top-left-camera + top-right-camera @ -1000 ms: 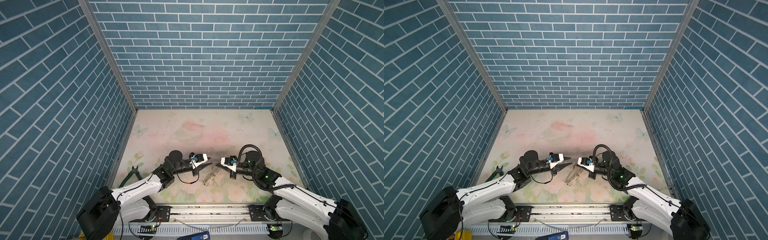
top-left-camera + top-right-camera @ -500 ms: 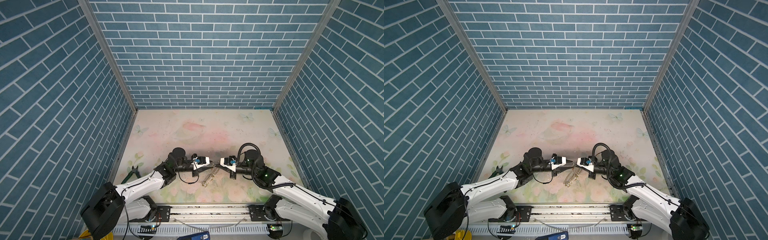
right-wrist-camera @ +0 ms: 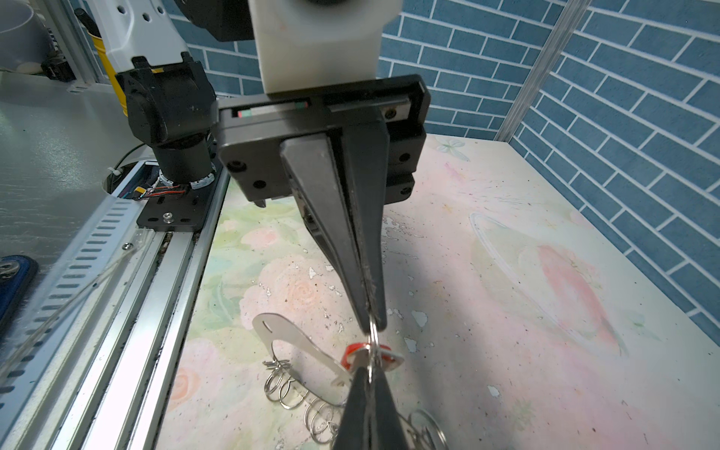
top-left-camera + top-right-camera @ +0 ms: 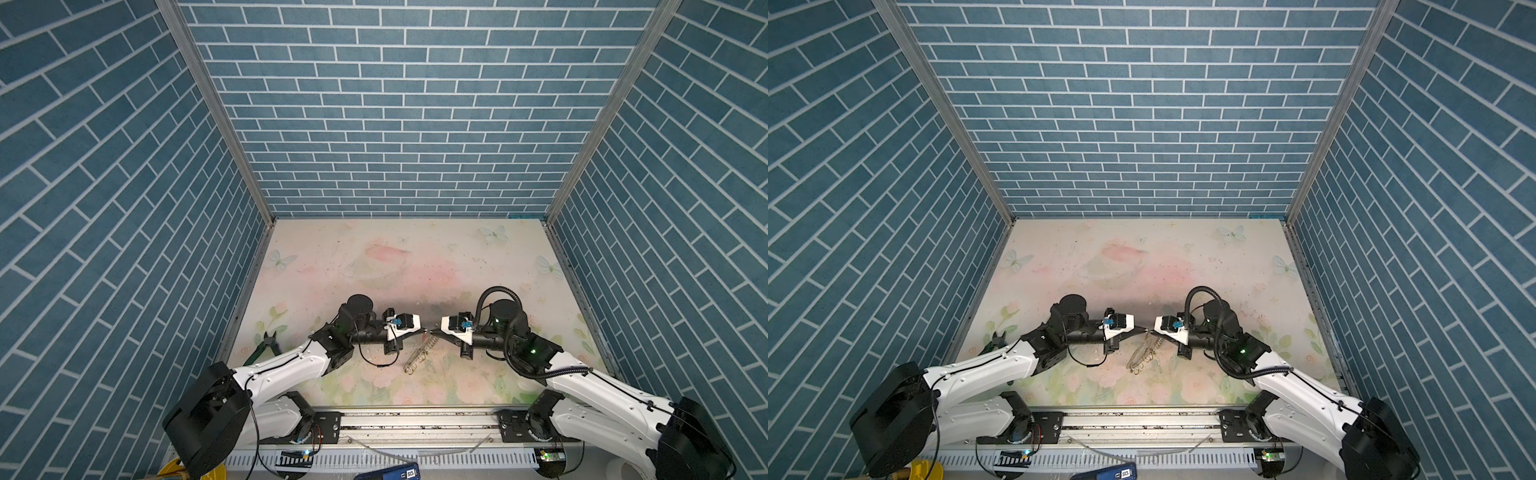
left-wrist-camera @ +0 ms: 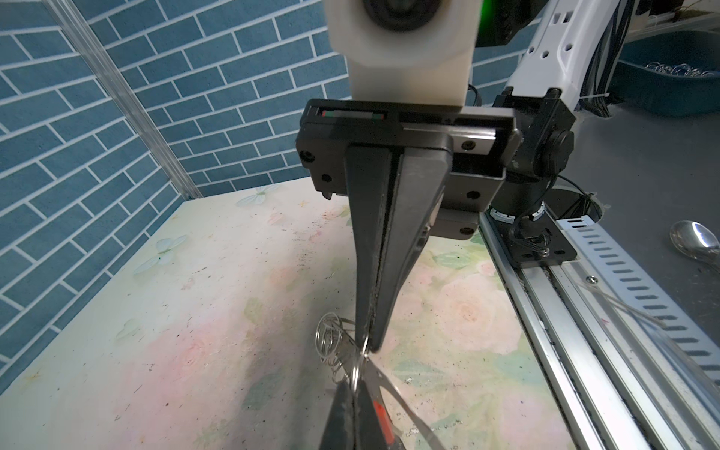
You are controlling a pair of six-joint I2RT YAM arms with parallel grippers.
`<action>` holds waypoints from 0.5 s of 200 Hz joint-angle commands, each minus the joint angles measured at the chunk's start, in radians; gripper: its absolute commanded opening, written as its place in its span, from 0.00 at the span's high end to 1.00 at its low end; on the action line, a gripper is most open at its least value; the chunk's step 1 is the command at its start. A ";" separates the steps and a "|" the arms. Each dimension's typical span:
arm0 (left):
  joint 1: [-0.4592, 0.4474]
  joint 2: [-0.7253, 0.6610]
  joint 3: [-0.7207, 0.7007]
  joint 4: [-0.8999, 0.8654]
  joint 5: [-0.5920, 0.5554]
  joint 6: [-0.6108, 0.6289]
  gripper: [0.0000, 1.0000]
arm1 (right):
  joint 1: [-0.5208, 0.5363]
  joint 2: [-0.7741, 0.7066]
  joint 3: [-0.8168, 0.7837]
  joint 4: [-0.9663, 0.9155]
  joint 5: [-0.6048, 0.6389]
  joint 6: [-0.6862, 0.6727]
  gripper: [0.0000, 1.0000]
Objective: Attach keys to a key ring
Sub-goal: Pick up the key and keyring.
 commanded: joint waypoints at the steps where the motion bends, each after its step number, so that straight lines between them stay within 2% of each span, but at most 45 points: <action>1: 0.005 0.000 0.009 -0.010 -0.007 0.013 1.00 | -0.006 -0.024 0.038 0.037 -0.010 -0.036 1.00; 62: 0.005 -0.004 -0.023 0.020 -0.046 0.017 1.00 | -0.048 -0.063 -0.016 0.169 -0.043 0.041 1.00; 100: 0.005 -0.011 -0.026 0.026 -0.057 0.013 1.00 | -0.073 -0.068 -0.026 0.179 -0.029 0.050 1.00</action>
